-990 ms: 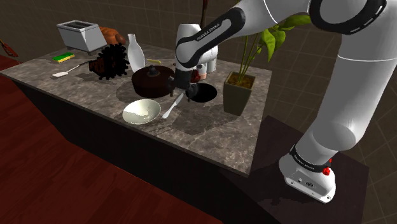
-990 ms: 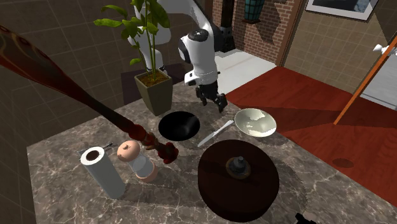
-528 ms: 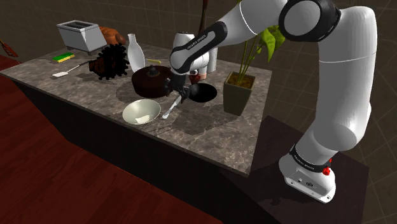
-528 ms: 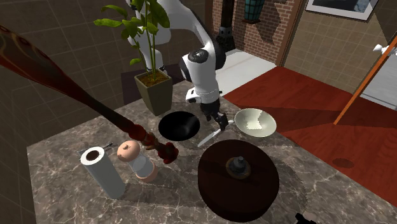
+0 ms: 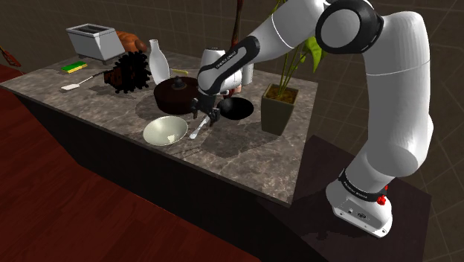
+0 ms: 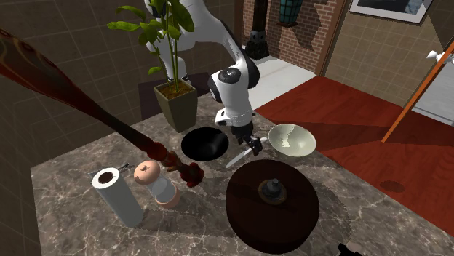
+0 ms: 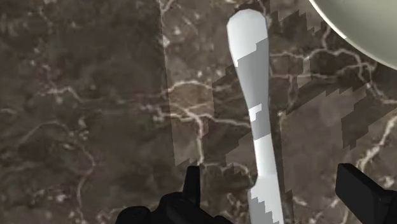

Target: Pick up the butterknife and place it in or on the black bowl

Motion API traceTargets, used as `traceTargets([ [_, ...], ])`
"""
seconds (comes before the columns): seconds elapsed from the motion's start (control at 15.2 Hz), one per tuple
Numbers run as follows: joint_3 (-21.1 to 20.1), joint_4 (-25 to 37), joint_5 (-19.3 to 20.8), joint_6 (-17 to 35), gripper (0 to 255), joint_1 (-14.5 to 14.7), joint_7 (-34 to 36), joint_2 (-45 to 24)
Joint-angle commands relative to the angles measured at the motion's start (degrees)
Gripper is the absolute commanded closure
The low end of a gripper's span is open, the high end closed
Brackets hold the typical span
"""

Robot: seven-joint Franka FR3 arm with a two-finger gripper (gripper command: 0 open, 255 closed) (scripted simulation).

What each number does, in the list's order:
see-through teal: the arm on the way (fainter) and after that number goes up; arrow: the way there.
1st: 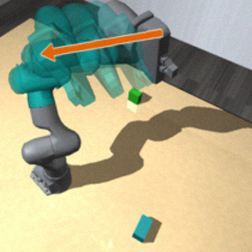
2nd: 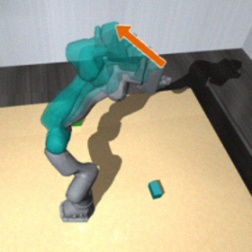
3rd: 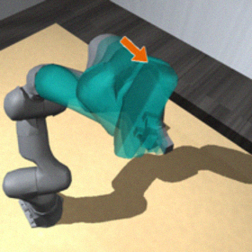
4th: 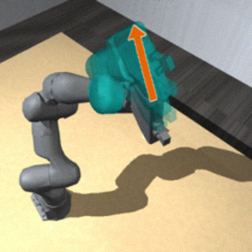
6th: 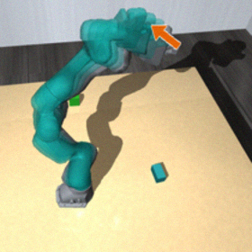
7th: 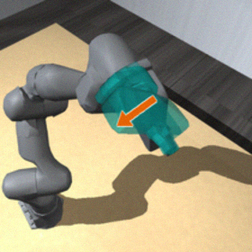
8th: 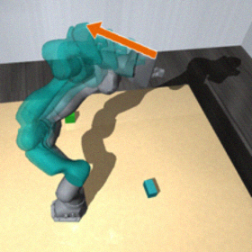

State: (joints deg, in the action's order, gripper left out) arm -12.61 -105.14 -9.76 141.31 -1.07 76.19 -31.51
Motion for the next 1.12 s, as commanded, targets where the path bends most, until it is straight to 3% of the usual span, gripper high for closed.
traceTargets([
  [0.0,0.0,0.0,0.0,0.1,0,0.0,0.0,-0.2],
  [0.26,0.0,0.0,0.0,0.1,0,0.0,0.0,-0.1],
  [0.33,0.0,0.0,0.0,0.1,255,0.0,0.0,-0.1],
  [1.06,0.0,0.1,0.0,-0.9,255,0.0,0.2,0.9],
])
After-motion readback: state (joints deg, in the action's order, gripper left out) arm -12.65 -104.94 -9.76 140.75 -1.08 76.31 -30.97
